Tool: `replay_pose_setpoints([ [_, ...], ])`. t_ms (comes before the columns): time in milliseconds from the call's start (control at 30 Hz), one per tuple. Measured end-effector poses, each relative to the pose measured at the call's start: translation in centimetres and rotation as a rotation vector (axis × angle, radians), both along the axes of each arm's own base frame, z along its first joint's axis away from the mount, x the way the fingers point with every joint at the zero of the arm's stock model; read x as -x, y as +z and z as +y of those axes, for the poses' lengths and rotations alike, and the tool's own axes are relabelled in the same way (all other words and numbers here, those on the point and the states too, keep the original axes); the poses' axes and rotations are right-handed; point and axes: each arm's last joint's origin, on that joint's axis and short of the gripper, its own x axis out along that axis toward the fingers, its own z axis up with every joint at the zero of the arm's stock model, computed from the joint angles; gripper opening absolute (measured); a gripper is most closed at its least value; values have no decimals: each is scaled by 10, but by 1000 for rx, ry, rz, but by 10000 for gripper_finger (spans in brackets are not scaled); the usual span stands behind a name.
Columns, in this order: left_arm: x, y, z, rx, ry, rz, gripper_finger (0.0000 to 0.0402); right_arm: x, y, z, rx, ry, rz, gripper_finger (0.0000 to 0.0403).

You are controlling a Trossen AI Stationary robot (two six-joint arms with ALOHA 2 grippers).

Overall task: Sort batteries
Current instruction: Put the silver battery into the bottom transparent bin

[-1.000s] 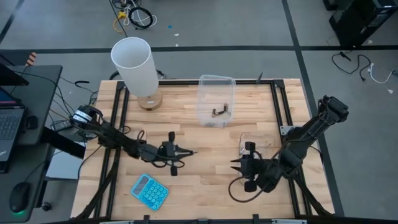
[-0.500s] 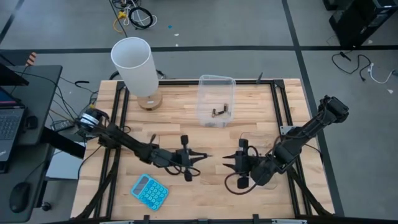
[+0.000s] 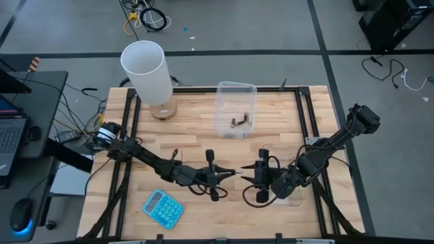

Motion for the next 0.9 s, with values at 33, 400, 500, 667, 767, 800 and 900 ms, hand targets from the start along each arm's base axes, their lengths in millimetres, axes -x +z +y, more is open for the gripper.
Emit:
replay_pose_setpoints([
  [33, 0, 0, 0, 0, 2, -1, 10, 0, 0, 0, 0, 0, 0, 140],
  [400, 0, 4, 1, 5, 4, -37, 10, -2, 0, -2, -7, -4, -2, 138],
  [500, -1, 4, 2, -5, 6, -36, 10, -2, 0, -2, -7, -4, -2, 138],
  [667, -1, 3, 3, -7, 10, -30, 10, -2, 0, -2, -7, -4, -2, 138],
  [767, -1, 3, 3, -8, 10, -28, 10, -2, 0, -2, -7, -4, -2, 137],
  [800, -1, 3, 3, -8, 10, -28, 10, -2, 0, -2, -7, -4, -2, 136],
  [900, -1, 3, 3, -8, 6, -27, 10, -2, 1, -2, -1, 1, -3, 136],
])
